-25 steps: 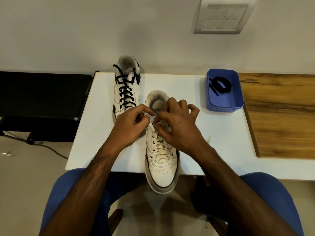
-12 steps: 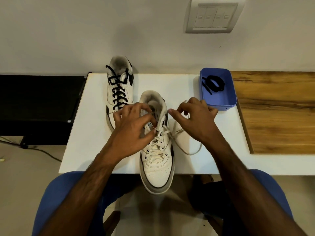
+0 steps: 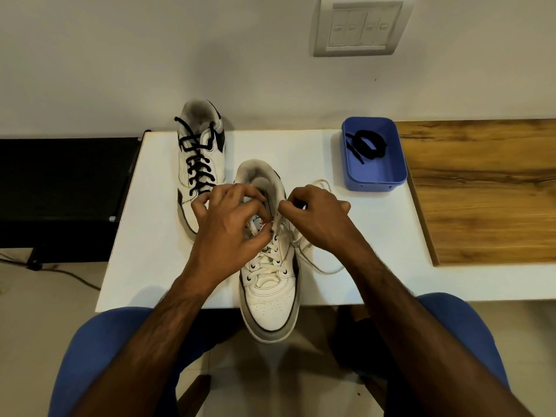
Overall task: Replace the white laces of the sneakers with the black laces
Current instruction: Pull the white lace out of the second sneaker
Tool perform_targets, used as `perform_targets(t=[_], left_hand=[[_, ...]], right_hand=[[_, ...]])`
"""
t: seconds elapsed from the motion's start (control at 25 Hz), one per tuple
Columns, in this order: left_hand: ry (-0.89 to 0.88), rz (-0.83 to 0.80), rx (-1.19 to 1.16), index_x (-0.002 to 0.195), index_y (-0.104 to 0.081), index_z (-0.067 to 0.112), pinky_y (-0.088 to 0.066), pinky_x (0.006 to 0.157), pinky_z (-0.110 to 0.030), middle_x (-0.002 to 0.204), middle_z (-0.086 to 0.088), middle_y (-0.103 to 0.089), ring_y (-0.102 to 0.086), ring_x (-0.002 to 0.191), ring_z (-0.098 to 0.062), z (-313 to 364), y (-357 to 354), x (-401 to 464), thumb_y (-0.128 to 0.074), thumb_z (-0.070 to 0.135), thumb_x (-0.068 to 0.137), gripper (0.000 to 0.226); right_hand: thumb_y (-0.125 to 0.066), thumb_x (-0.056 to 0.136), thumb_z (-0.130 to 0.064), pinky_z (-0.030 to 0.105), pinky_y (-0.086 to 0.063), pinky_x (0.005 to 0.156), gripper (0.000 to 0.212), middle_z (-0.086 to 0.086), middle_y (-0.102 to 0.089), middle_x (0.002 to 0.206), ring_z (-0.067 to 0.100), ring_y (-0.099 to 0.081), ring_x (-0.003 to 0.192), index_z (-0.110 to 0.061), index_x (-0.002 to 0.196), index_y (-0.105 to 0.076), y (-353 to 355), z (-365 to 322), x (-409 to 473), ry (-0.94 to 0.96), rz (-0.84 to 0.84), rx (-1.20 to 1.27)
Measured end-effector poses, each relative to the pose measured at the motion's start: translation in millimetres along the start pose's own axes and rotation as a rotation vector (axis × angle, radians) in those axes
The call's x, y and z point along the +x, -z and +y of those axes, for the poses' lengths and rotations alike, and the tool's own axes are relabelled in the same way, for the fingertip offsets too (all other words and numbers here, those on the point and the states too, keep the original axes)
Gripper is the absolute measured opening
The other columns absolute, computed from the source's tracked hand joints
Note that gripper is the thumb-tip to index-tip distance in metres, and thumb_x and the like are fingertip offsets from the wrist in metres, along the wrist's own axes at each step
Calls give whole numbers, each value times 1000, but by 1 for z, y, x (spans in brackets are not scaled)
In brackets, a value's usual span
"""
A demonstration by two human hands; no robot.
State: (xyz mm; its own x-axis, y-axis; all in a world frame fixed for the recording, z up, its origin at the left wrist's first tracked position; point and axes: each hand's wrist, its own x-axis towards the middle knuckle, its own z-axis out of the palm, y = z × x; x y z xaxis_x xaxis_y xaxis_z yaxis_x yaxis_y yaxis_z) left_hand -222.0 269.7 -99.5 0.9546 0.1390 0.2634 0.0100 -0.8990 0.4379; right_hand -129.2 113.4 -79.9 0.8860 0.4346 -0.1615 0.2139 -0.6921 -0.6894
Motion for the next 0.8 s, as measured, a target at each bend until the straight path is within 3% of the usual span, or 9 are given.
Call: perform_targets(t=[0.2, 0.4, 0.52, 0.68, 0.8], left_hand=[[44, 43, 21, 76, -60, 28, -20, 94, -36, 117, 13, -57, -44, 123, -17, -8, 19, 2, -63, 35, 68, 11], [-23, -8, 0, 97, -69, 32, -20, 99, -40, 125, 15, -58, -45, 127, -17, -4, 7, 0, -64, 43, 83, 19], [-67, 14, -8, 89, -70, 28, -22, 98, -41, 121, 14, -62, -48, 124, -17, -3, 5, 2, -66, 40, 84, 14], [69, 160, -91, 75, -60, 22, -23, 90, -35, 112, 17, -62, -50, 117, -15, -11, 21, 2, -61, 34, 74, 13], [35, 102, -51, 91, -67, 28, -22, 92, -35, 119, 16, -59, -48, 122, -15, -14, 21, 1, -65, 41, 80, 17]], right_hand=[[-53, 92, -39, 37, -19, 80, 28, -2, -68, 82, 8, -56, 81, -20, 78, -68, 2, 5, 3, 4, -30, 19], [-52, 91, -36, 37, -20, 79, 29, 1, -65, 77, 10, -56, 78, -15, 74, -62, -2, 3, 2, 7, -4, 40], [-52, 91, -37, 37, -20, 79, 29, 1, -65, 78, 10, -56, 79, -15, 74, -61, -1, 4, 2, 2, -5, 31], [-53, 92, -38, 36, -18, 82, 30, -1, -67, 80, 7, -56, 81, -17, 74, -64, 1, 5, 3, -2, -23, 41], [-53, 91, -38, 36, -19, 81, 29, -1, -65, 75, 8, -56, 79, -18, 72, -61, 0, 5, 2, -4, -17, 53]])
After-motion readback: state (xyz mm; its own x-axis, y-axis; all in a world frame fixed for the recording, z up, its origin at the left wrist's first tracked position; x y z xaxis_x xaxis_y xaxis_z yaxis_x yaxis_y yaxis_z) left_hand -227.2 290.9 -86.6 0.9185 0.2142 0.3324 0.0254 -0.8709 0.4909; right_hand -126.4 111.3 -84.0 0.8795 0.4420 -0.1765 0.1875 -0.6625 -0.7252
